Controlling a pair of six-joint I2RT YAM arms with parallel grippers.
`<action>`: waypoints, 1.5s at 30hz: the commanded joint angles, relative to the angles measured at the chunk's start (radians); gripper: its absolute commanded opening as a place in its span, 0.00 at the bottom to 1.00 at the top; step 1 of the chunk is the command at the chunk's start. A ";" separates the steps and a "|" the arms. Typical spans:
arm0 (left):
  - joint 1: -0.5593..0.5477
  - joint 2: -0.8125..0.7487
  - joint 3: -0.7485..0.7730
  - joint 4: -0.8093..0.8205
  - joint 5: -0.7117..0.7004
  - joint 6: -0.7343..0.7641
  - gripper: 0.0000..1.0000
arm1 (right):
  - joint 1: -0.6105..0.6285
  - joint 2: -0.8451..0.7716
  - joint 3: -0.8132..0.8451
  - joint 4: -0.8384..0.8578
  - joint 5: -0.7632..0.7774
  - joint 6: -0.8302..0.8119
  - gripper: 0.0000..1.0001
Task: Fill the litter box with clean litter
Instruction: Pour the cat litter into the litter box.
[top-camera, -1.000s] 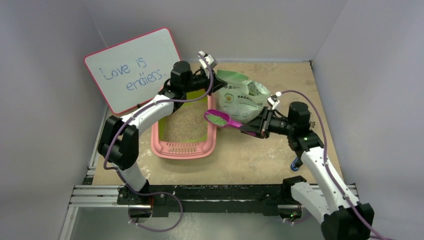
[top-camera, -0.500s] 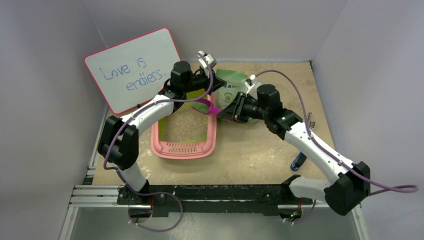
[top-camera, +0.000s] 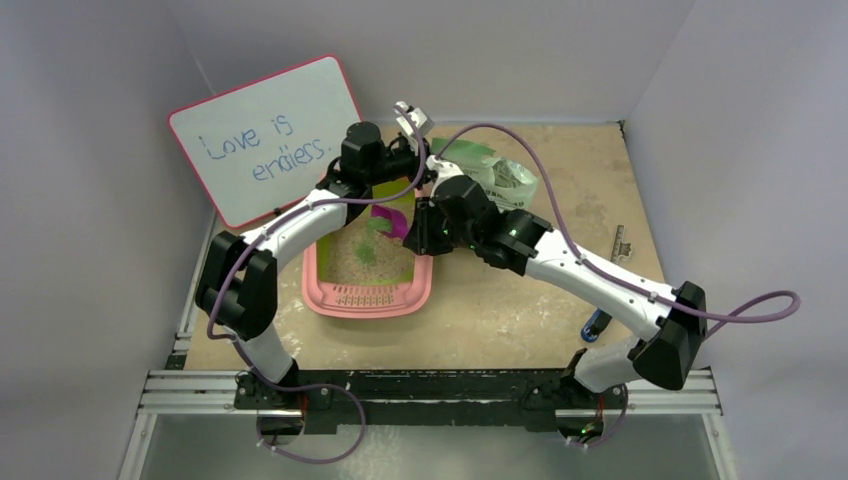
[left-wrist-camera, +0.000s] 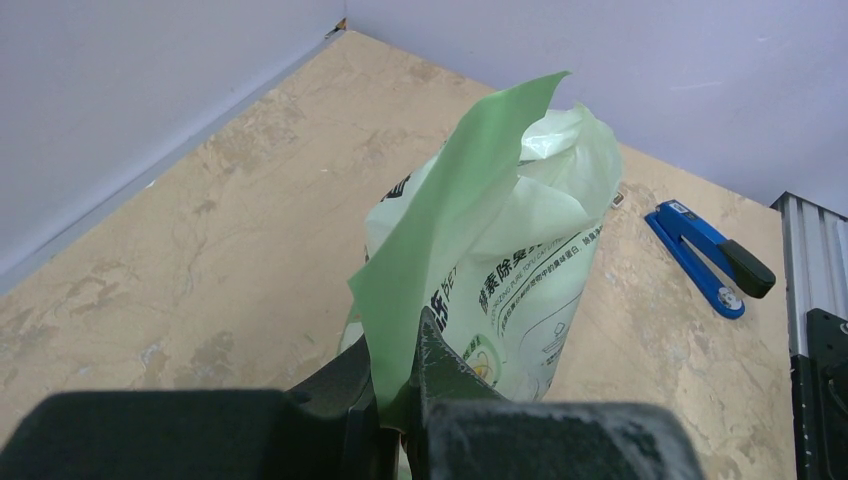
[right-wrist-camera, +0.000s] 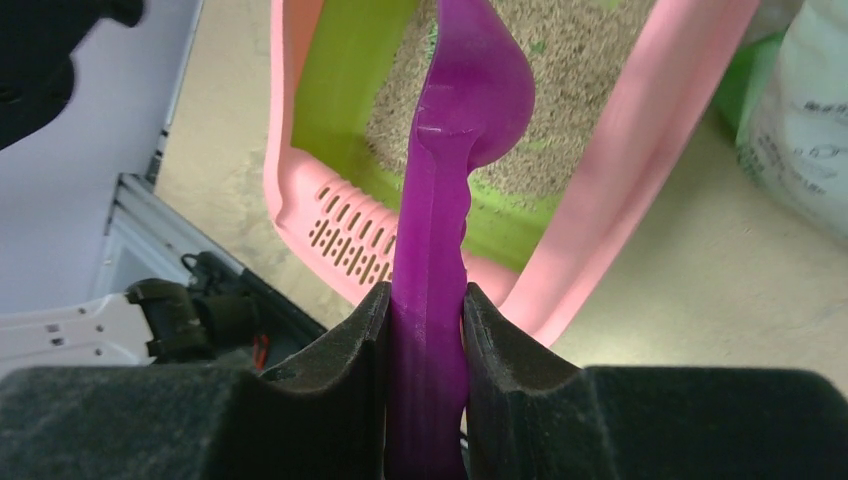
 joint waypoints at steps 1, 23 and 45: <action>0.037 -0.049 0.041 0.069 -0.043 0.001 0.00 | 0.070 0.007 0.099 -0.039 0.238 -0.133 0.00; 0.041 -0.062 0.041 0.067 -0.038 0.003 0.00 | 0.092 -0.005 0.044 -0.067 0.241 -0.313 0.00; 0.038 -0.068 0.036 0.063 0.065 0.017 0.00 | -0.451 -0.447 -0.141 -0.080 -0.686 -0.030 0.00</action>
